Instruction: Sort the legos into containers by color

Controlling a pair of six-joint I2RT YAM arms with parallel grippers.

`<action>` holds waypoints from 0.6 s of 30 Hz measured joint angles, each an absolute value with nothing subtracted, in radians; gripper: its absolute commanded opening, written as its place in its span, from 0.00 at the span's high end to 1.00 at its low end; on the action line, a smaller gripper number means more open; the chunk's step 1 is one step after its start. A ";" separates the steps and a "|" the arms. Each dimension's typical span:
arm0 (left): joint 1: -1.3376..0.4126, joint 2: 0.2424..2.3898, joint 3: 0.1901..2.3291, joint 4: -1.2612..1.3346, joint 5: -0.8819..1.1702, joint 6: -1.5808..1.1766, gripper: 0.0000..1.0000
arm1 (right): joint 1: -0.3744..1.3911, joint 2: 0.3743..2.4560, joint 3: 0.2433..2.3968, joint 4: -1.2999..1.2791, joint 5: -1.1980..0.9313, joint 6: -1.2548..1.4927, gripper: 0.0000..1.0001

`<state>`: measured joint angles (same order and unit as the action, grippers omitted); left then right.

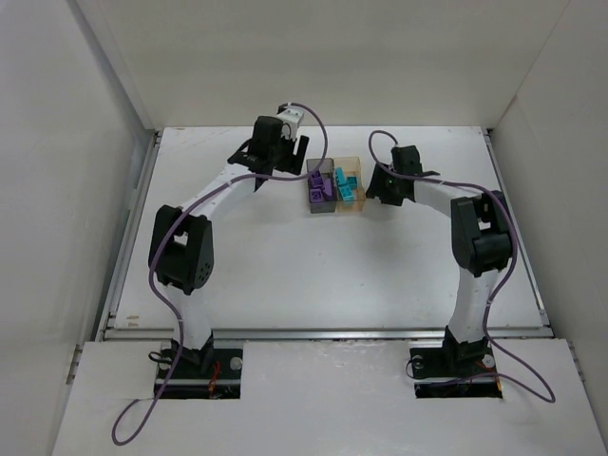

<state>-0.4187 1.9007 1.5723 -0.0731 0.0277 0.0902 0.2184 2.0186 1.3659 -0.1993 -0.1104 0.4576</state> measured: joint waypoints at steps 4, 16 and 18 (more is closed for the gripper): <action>-0.409 1.868 1.529 -0.088 0.023 0.101 0.29 | 0.218 1.995 1.343 -0.201 -0.080 0.457 0.37; -0.323 1.660 1.436 -0.144 0.017 0.133 0.29 | 0.204 1.835 1.298 -0.192 -0.070 0.471 0.33; -0.295 1.617 1.412 -0.147 0.010 0.144 0.29 | 0.188 1.779 1.269 -0.195 -0.044 0.467 0.29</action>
<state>-0.2955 1.6173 1.4117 -0.1474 0.0101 0.1436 0.1879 1.7794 1.2694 -0.1951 -0.0437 0.4675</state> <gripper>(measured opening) 0.706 0.677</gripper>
